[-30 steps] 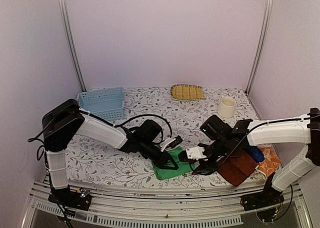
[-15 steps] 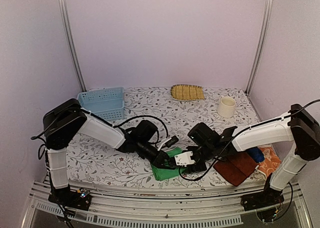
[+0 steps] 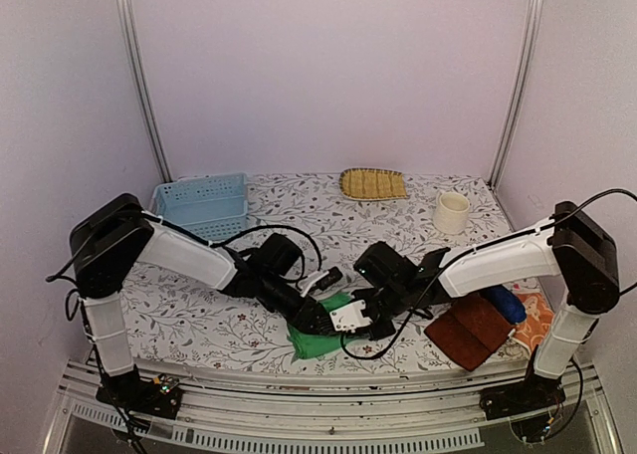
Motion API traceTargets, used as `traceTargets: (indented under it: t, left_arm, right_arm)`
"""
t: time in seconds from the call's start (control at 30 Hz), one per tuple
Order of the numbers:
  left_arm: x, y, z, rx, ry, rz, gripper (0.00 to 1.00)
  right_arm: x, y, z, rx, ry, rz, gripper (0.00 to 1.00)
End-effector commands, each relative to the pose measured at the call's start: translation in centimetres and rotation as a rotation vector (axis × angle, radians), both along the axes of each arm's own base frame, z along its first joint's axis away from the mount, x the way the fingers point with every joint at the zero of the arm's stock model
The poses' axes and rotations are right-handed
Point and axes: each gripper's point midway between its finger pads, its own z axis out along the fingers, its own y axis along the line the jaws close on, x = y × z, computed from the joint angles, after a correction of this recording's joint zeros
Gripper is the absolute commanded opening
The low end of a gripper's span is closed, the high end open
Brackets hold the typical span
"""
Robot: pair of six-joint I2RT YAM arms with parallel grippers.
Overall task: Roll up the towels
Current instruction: Roll the towel at the center of the board.
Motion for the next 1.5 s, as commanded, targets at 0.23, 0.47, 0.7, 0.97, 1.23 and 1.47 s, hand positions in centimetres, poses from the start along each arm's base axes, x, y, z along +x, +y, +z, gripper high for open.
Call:
traceTargets:
  t: [0.23,0.47,0.7,0.97,1.23,1.47]
  left_arm:
    - [1.9,8.2,4.3,0.154,-0.400,0.336,0.57]
    - [-4.3,11.1,6.3,0.174,-0.715,0.374,0.56]
    - [-8.8,8.8,5.6,0.179,-0.848,0.181,0.56]
    - [-5.1,6.0,2.4,0.557,-1.177,0.138,0.66]
    - [-4.9,3.5,1.5,0.533,-1.212,0.061,0.61]
    - [-4.2,3.2,1.1,0.592,-1.298,-0.010,0.57]
  right_arm:
    - [-7.5,-4.6,-3.9,-0.368,0.431,-0.019,0.10]
    - [-7.2,-3.0,-5.4,-0.460,0.643,-0.097,0.09]
    - [-6.1,-2.5,-8.2,-0.546,0.800,-0.175,0.10]
    - [-5.4,-2.5,-8.9,-0.573,0.839,-0.224,0.10]
    - [-5.7,-2.9,-8.8,-0.575,0.851,-0.226,0.10]
    - [-5.7,-2.8,-8.7,-0.571,0.868,-0.230,0.11]
